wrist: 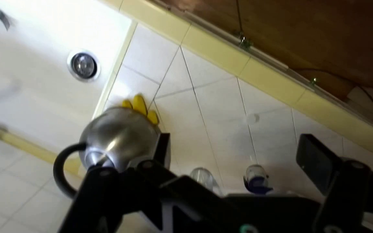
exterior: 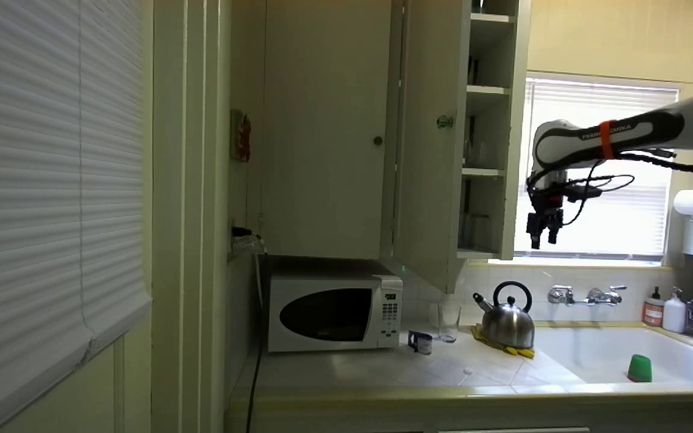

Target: Remove the grey mug from the middle shelf of the cabinet and put it on the counter

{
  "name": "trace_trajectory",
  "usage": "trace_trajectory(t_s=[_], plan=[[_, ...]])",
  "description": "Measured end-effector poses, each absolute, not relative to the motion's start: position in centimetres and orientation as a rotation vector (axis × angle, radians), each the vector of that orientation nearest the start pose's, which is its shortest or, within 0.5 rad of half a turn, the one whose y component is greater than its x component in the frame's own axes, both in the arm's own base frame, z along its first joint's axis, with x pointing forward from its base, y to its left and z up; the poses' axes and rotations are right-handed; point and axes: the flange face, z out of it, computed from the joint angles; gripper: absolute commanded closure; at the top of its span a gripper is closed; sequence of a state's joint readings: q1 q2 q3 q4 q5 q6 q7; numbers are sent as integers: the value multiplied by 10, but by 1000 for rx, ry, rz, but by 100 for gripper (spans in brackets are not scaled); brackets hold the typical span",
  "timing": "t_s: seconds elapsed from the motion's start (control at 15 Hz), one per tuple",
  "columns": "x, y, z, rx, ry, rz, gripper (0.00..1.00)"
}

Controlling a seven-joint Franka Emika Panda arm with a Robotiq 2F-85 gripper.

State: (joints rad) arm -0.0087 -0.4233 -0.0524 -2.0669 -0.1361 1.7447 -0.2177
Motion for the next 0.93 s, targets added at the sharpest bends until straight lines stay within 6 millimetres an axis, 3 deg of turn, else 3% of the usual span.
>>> trace_trajectory(t_s=[0.53,0.6,0.93], plan=[[437,-35,748,-3052,-691,-692,0],[436,-36,756,-3045,-700,-717,0],[439,-35,750,-3048,-698,-697,0]])
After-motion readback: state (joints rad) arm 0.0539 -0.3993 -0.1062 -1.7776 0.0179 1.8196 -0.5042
